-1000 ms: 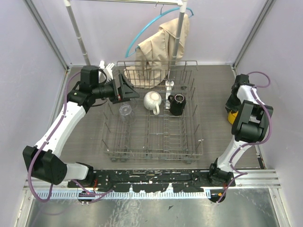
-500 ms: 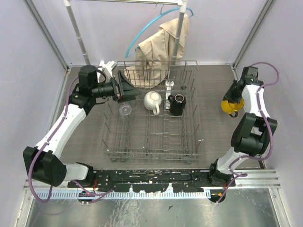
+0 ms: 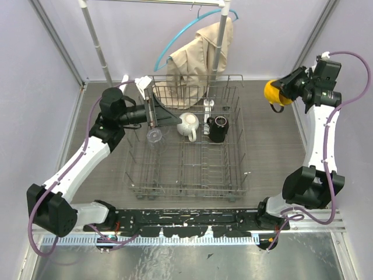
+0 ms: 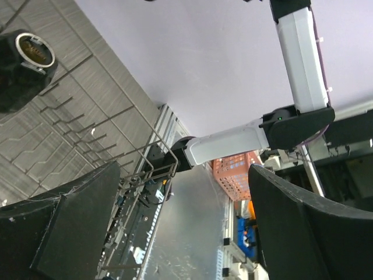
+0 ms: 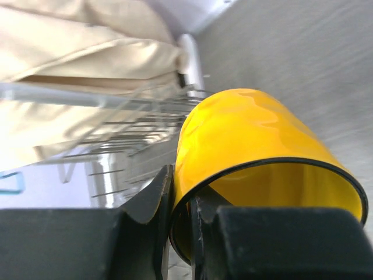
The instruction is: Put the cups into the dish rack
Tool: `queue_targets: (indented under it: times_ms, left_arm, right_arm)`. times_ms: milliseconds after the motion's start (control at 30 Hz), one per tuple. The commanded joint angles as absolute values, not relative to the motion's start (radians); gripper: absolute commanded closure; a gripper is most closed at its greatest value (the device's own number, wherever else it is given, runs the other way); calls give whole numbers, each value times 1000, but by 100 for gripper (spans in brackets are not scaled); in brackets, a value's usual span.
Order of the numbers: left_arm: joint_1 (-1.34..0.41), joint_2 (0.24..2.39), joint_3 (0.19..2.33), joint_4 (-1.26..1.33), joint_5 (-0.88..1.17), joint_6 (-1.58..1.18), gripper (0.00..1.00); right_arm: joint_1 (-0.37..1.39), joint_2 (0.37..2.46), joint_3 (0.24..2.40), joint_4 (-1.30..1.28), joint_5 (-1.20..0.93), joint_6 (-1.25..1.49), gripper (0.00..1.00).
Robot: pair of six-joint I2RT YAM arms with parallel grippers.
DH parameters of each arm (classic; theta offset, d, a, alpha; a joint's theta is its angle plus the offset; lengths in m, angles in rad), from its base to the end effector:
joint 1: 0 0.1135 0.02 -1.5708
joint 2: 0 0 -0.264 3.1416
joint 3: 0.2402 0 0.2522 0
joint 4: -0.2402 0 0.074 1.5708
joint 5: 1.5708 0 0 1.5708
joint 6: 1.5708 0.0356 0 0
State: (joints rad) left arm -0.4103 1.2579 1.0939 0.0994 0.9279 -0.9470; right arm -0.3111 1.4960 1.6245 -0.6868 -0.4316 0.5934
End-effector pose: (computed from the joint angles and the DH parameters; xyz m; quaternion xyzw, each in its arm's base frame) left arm 0.2503 -0.1400 0.3777 0.1221 0.7102 -0.6381 0.2711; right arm 0.3146 -0.0855 0.4113 0.2799 0.8138 0.2520 0.4426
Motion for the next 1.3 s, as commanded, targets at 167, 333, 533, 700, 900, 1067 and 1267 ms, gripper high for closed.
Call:
queue_targets:
  times_ms: [167,333,533,700,900,1067,1267]
  left_arm:
    - [-430,1348,1106,307,988,-862,2]
    - [-432,1421,1162,369,1000,-885,2]
    - [-439,1503,1224,514,998,-970,2]
    - [-461,1553,1281,560,1005,-997,2]
    - [-498,1570,1321,573,1009,-1000,1]
    - [-508,1568,1321,586,1005,-994,1]
    - [-509,1584,1348,581,1006,-981,1]
  right_arm:
    - [-209,1345,1626,-245,-692,1077,99]
    - [-108,1280,1472,98,-705,1355,99]
    - [61,1231,1367,282,-631,1475,99]
    - [150,1230,1329,374,-591,1530,99]
    - [191,1250,1289,507,-571,1637,99]
    - [221,1262,1292,508,-572,1668,99]
    - [251,1266,1281,520,-565,1691,99]
